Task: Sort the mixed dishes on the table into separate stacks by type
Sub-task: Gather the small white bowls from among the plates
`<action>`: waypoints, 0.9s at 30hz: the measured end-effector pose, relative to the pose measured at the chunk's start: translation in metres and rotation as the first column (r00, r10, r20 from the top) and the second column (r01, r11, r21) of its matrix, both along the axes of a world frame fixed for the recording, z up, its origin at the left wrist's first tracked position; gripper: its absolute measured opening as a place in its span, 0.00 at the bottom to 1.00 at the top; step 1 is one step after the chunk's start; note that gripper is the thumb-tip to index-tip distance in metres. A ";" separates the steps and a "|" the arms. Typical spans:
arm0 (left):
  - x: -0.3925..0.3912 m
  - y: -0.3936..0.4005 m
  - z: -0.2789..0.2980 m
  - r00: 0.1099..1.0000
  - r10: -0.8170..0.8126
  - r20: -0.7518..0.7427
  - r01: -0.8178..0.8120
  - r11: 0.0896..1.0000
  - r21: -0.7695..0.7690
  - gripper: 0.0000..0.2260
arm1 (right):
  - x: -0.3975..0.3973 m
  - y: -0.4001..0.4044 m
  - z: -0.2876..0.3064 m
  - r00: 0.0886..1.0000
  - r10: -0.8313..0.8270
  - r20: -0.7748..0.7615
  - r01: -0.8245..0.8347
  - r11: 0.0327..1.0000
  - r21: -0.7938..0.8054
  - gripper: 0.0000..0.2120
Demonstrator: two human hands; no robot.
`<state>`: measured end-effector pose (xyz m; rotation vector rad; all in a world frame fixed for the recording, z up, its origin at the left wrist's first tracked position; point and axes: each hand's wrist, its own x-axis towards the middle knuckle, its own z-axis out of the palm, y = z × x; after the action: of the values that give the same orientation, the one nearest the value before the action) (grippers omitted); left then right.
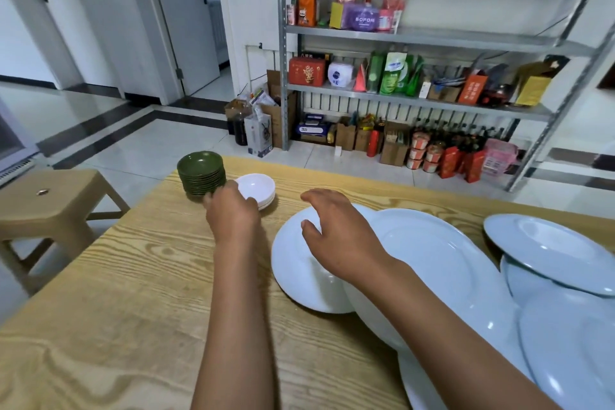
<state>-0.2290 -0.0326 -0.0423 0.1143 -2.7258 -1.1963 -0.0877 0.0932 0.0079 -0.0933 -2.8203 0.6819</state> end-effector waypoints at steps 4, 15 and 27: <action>0.018 0.038 0.028 0.969 -0.180 -0.167 0.174 0.984 -0.048 0.18 | 0.014 0.010 0.000 0.998 -0.047 -0.031 0.047 0.999 0.008 0.22; 0.111 0.127 0.071 0.690 -0.621 -0.371 0.563 0.783 -0.265 0.15 | 0.105 0.088 0.013 0.948 -0.283 -0.148 0.292 0.955 0.046 0.21; 0.286 0.177 0.059 0.027 -0.917 -0.398 0.832 0.242 -0.500 0.14 | 0.280 0.139 -0.021 0.588 -0.778 -0.221 0.683 0.624 -0.381 0.16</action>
<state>0.0569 0.1446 0.0168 -1.9583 -1.9674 -0.8477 0.1927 0.2324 -0.0128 -1.0223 -2.0081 0.7329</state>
